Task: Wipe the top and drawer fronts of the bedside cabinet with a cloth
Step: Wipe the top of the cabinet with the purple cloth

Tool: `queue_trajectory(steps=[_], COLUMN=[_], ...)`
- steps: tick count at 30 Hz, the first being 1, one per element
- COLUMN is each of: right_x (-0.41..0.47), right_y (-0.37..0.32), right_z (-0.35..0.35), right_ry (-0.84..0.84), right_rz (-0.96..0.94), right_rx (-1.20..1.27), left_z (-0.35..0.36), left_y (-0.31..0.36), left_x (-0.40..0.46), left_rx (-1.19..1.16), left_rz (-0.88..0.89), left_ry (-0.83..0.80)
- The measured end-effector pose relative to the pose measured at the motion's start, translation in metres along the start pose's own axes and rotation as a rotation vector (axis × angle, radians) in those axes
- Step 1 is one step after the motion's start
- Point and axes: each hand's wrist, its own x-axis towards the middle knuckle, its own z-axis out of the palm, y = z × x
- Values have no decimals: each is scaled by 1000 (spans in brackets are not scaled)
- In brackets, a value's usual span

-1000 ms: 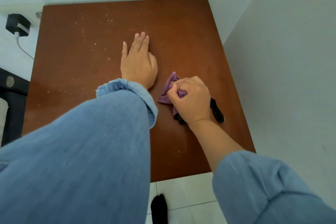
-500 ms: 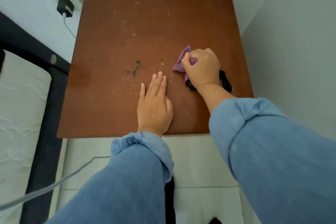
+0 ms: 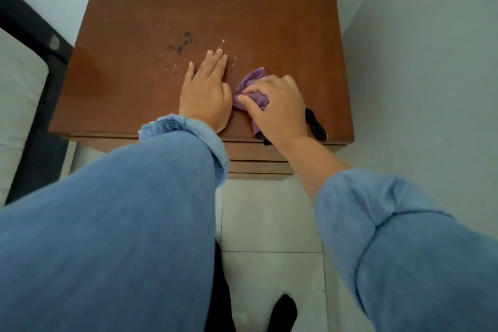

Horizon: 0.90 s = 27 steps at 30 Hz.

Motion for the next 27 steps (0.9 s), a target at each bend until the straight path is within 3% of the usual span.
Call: queue_trajectory(steps=[7, 12, 14, 16, 18, 24, 27], right_x=[-61, -84, -88, -71, -49, 40, 93], right_y=[-24, -24, -22, -23, -20, -9, -7], right_z=[-10, -33, -47, -60, -65, -61, -51], right_ry=[143, -82, -20, 101, 114, 145, 165], right_rz=[32, 154, 293, 466, 587, 715, 898], right_rx=[89, 165, 351, 543, 613, 672, 1048], left_z=[-4, -4, -6, -11, -10, -21, -31], left_y=[4, 4, 4, 2, 3, -1, -20], left_x=[-2, -5, -6, -2, -6, 19, 56], left_rx=[4, 12, 16, 11, -2, -49, -32], left_rz=[-3, 5, 17, 31, 20, 24, 30], left_ry=[1, -24, -37, -45, -62, 42, 26])
